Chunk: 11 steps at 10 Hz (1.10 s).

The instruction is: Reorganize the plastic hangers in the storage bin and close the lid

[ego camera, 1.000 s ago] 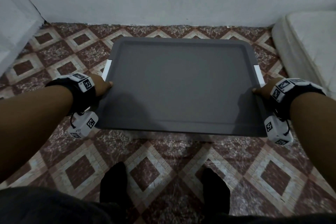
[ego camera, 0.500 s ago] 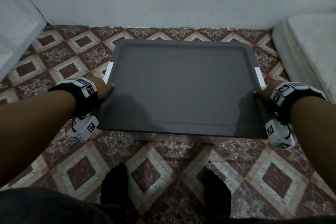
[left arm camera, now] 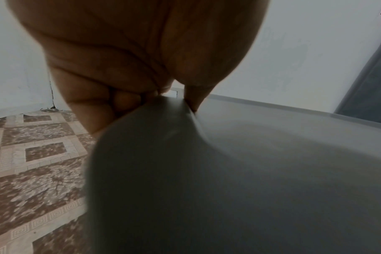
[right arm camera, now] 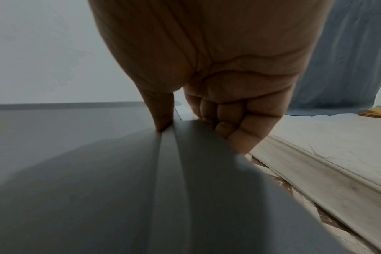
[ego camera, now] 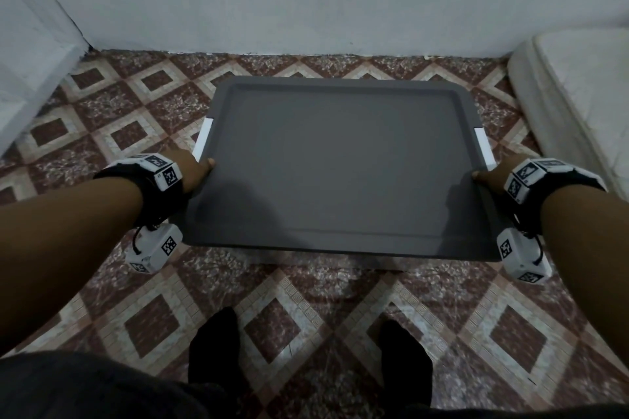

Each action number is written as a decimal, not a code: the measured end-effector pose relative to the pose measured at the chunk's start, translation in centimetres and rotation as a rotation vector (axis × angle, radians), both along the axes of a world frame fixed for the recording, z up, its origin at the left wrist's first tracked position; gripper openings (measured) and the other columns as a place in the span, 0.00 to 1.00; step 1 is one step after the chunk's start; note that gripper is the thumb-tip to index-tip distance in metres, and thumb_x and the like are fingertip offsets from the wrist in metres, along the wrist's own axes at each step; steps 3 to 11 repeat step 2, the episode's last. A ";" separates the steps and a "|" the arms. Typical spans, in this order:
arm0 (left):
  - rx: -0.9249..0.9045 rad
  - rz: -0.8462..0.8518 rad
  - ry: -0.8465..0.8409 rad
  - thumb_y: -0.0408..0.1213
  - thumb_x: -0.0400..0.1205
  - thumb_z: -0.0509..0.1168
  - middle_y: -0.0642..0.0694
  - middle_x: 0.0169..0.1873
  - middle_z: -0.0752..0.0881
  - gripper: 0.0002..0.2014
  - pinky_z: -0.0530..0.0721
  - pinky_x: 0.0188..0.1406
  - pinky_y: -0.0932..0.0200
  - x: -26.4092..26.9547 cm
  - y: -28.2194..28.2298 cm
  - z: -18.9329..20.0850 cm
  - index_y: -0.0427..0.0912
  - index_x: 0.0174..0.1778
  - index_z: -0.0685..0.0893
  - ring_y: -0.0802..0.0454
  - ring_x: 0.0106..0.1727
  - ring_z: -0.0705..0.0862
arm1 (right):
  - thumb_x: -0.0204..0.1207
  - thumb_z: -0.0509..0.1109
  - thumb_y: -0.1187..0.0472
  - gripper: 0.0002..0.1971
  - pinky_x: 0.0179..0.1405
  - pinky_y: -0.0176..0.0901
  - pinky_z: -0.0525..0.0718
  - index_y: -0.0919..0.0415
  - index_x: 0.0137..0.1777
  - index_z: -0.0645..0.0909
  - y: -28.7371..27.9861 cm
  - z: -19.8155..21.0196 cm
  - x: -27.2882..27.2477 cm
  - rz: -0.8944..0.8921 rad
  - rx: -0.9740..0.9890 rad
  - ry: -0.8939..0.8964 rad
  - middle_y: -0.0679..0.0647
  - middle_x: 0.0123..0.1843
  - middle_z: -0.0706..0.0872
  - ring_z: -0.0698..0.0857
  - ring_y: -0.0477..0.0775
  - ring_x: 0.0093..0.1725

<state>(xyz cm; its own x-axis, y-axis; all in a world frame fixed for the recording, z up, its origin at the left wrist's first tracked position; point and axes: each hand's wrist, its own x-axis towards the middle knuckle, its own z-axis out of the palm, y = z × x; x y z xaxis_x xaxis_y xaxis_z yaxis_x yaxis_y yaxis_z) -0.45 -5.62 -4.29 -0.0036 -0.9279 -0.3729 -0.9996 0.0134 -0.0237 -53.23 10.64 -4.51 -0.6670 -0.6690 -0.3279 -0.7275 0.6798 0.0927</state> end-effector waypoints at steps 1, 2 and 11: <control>0.002 -0.010 0.017 0.61 0.85 0.52 0.31 0.58 0.84 0.34 0.79 0.51 0.51 0.3 0.3 0.0 0.31 0.63 0.82 0.36 0.51 0.83 | 0.78 0.68 0.38 0.31 0.52 0.49 0.78 0.69 0.63 0.81 0.4 0.5 0.3 0.024 0.029 -0.011 0.68 0.59 0.85 0.81 0.65 0.50; 0.041 -0.016 0.114 0.60 0.85 0.55 0.33 0.49 0.88 0.29 0.85 0.38 0.55 1.7 1.0 0.6 0.34 0.54 0.85 0.39 0.39 0.87 | 0.78 0.68 0.39 0.27 0.55 0.51 0.81 0.66 0.54 0.85 0.5 3.9 0.3 0.015 -0.070 -0.037 0.67 0.57 0.86 0.83 0.66 0.53; 0.041 -0.016 0.114 0.60 0.85 0.55 0.33 0.49 0.88 0.29 0.85 0.38 0.55 1.7 1.0 0.6 0.34 0.54 0.85 0.39 0.39 0.87 | 0.78 0.68 0.39 0.27 0.55 0.51 0.81 0.66 0.54 0.85 0.5 3.9 0.3 0.015 -0.070 -0.037 0.67 0.57 0.86 0.83 0.66 0.53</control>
